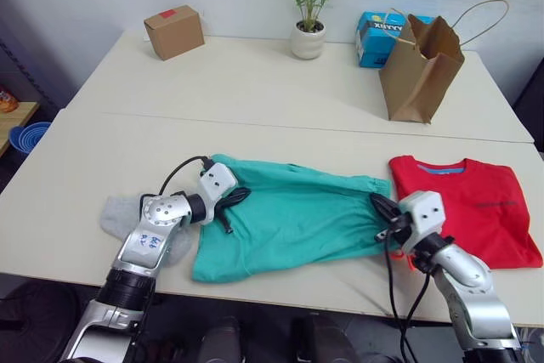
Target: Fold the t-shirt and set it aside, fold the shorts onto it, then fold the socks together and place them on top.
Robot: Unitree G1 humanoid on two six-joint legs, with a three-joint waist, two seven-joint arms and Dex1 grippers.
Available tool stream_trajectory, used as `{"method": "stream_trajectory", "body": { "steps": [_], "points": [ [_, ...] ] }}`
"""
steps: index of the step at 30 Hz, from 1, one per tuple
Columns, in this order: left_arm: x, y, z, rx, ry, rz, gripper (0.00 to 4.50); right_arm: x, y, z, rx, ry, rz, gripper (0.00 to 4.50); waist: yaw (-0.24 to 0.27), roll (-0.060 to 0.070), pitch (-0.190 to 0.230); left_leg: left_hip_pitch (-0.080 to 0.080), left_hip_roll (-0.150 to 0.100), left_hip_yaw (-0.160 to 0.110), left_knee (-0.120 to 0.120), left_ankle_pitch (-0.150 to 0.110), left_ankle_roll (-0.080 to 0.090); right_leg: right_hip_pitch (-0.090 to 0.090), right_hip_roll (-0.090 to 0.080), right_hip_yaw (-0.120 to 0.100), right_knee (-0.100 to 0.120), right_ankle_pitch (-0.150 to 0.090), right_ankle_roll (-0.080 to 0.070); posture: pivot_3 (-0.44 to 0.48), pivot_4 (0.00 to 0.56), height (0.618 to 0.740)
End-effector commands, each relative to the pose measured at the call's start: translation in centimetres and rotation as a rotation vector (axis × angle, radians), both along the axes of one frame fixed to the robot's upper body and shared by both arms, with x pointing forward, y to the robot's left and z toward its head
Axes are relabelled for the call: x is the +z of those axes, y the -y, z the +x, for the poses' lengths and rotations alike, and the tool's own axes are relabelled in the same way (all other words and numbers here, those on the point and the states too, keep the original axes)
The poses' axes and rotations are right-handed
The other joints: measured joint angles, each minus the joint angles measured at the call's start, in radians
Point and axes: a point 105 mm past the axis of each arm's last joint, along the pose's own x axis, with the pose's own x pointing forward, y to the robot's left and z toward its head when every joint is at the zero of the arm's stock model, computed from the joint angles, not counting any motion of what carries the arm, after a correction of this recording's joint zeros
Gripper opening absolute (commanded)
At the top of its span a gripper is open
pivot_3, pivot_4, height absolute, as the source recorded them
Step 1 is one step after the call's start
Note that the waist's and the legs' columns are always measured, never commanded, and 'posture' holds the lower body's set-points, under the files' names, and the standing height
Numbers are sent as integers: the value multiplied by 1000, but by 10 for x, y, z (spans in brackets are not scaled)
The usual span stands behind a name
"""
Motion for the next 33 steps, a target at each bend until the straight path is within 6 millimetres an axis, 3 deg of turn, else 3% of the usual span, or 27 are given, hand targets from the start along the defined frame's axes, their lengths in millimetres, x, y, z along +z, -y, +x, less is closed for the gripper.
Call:
{"method": "stream_trajectory", "body": {
  "steps": [1,3,6,8,12,16,19,24,28,33],
  "points": [
    [34,11,3,-55,105,-138,0,36,-17,-18,143,22,179,45,-1,0,0,-1,0,0,0,0,0,0,0,0,0,0,0,0,150,740],
    [45,21,-4,-151,148,-158,0,50,-17,-35,187,-63,314,45,1,0,0,-1,0,0,0,0,0,0,0,-1,-1,0,0,0,150,740],
    [59,34,-16,-295,187,-180,0,67,-3,-50,95,-127,397,949,2,1,0,-1,0,-1,-2,0,0,0,0,-1,-3,0,0,0,150,740],
    [65,40,-21,-359,196,-194,0,61,1,-62,53,-238,449,1617,3,1,0,-2,0,-2,-3,0,0,0,0,-1,-4,0,0,0,150,740],
    [62,47,-25,-454,193,-141,0,30,-1,-97,3,-572,576,3074,3,0,0,-2,0,-2,-4,-1,1,0,0,-1,-6,0,0,0,150,740],
    [54,56,-25,-505,168,-109,0,13,-4,-114,-115,-789,715,4397,-5,0,0,-2,0,-1,-5,-1,2,1,1,-1,-6,0,0,0,150,740],
    [54,60,-23,-515,171,-122,0,0,-4,-112,-186,-879,720,4453,-13,0,1,-2,0,-1,-5,0,3,1,1,0,-6,0,1,0,150,740],
    [46,60,-14,-484,170,-109,0,-7,-1,-87,-282,-844,816,4453,-20,-1,1,-3,0,-2,-5,1,1,0,2,0,-7,0,2,0,150,740],
    [43,58,-9,-478,182,-99,0,-23,-6,-85,-320,-901,794,4453,-20,-1,0,-3,0,-2,-6,3,-4,-1,2,0,-7,-1,4,0,150,740],
    [44,55,-3,-452,188,-117,0,-25,-9,-73,-335,-860,842,4453,-24,-9,-4,-3,0,-2,-6,3,-3,0,2,0,-8,-1,4,0,150,740]
  ]
}}
